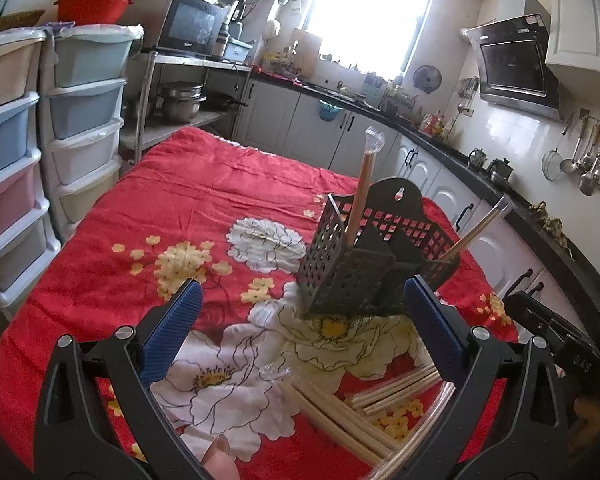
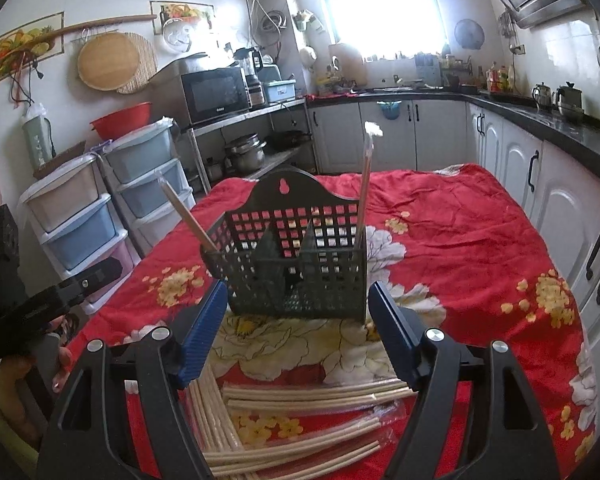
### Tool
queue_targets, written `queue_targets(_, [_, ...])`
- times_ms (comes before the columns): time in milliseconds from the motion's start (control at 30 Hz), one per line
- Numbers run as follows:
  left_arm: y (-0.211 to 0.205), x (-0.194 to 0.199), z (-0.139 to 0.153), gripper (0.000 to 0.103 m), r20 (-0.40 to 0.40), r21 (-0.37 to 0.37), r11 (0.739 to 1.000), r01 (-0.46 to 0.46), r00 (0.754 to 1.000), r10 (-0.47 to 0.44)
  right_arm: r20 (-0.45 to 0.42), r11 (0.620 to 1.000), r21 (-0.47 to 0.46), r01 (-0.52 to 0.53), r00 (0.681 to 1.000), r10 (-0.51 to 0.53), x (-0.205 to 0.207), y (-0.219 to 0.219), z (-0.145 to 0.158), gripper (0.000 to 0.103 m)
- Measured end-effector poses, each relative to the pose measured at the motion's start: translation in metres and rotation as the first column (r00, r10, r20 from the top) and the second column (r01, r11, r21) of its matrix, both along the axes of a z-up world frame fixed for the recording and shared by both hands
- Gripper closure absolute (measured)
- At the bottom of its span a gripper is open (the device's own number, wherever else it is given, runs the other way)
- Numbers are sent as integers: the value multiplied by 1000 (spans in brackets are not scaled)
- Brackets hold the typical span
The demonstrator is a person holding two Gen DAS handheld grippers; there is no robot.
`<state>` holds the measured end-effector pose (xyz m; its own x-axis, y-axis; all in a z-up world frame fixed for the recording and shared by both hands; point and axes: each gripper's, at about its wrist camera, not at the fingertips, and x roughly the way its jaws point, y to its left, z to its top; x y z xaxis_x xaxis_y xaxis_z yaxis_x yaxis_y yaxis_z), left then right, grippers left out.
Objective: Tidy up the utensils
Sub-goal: 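Withdraw both open tools from the caddy back toward the chopstick pile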
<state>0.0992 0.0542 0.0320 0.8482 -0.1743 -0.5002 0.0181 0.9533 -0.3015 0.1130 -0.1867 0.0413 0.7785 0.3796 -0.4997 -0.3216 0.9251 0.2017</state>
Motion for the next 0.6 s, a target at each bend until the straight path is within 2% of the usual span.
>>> queue_targets(500, [4,-2,-36,10,-108,-32,999,15,994,-19,-73,1000,-28,-2,997,0,-8,-3,-29,32])
queue_targets(600, [7,0,-47,10,-142,-72,997,24,989,-34,-89,1000,-28,3,996,-5,-8,-5,-34,32])
